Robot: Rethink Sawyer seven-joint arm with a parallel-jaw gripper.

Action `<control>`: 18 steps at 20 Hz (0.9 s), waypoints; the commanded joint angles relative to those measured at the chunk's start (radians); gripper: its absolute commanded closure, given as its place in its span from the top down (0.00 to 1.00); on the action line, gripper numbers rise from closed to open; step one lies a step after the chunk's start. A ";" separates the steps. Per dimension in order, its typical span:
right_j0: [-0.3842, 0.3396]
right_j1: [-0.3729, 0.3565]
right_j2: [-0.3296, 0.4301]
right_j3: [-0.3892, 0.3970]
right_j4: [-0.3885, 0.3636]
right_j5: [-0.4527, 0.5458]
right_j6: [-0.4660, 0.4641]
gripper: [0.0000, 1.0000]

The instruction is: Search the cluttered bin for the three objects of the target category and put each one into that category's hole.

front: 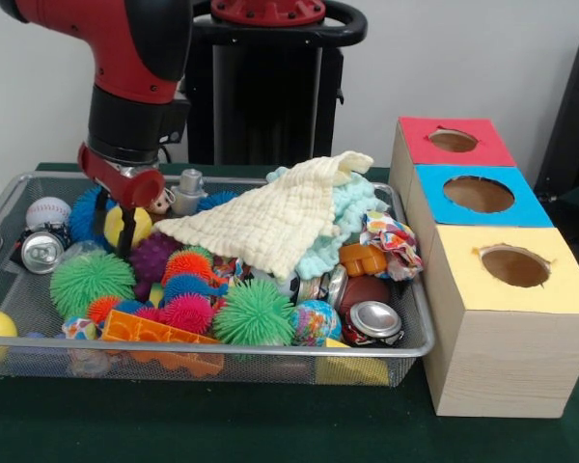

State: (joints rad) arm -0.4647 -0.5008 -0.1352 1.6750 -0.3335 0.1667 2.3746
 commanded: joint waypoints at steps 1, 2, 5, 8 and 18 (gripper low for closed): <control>-0.020 0.060 0.038 -0.062 -0.020 -0.024 0.028 1.00; -0.027 0.074 0.044 -0.069 -0.018 -0.039 0.032 1.00; -0.027 0.122 0.037 -0.092 -0.017 -0.101 0.054 1.00; -0.028 0.146 0.035 -0.103 -0.013 -0.136 0.067 1.00; -0.037 0.148 0.046 -0.075 0.013 -0.206 0.087 1.00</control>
State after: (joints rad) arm -0.4804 -0.3927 -0.1444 1.6407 -0.3335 0.0197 2.3746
